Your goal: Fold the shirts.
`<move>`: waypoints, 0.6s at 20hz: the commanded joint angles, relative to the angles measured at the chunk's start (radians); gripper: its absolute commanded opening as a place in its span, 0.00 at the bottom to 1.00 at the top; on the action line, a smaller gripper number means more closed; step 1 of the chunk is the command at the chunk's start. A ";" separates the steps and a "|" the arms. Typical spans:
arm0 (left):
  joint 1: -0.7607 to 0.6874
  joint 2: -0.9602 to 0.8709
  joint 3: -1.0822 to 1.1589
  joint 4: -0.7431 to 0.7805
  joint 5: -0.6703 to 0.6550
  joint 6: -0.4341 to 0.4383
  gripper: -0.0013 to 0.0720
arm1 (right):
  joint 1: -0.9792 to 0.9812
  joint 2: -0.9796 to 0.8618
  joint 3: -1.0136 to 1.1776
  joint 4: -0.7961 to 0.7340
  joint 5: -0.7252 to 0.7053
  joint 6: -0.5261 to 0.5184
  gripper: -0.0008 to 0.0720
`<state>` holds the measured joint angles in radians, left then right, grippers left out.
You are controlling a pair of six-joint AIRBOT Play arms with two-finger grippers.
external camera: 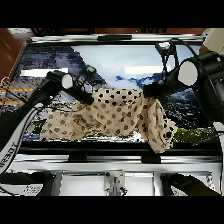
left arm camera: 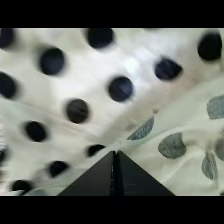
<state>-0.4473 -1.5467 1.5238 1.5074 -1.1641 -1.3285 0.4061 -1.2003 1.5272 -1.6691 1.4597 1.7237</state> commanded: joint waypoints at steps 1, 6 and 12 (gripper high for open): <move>0.022 0.127 0.179 0.164 -0.008 -0.075 0.08 | 0.000 0.018 0.082 -0.061 -0.008 -0.005 0.09; 0.100 0.345 0.402 0.215 -0.006 -0.225 0.08 | 0.000 0.097 0.289 -0.101 -0.126 0.035 0.08; -0.019 0.606 0.457 0.187 0.101 -0.320 0.08 | 0.001 0.235 0.409 0.086 -0.360 0.056 0.08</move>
<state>-0.4068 -1.0500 1.9541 1.6974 -1.1061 -1.5898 0.4061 -1.0229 1.8912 -1.6695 1.2098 1.7660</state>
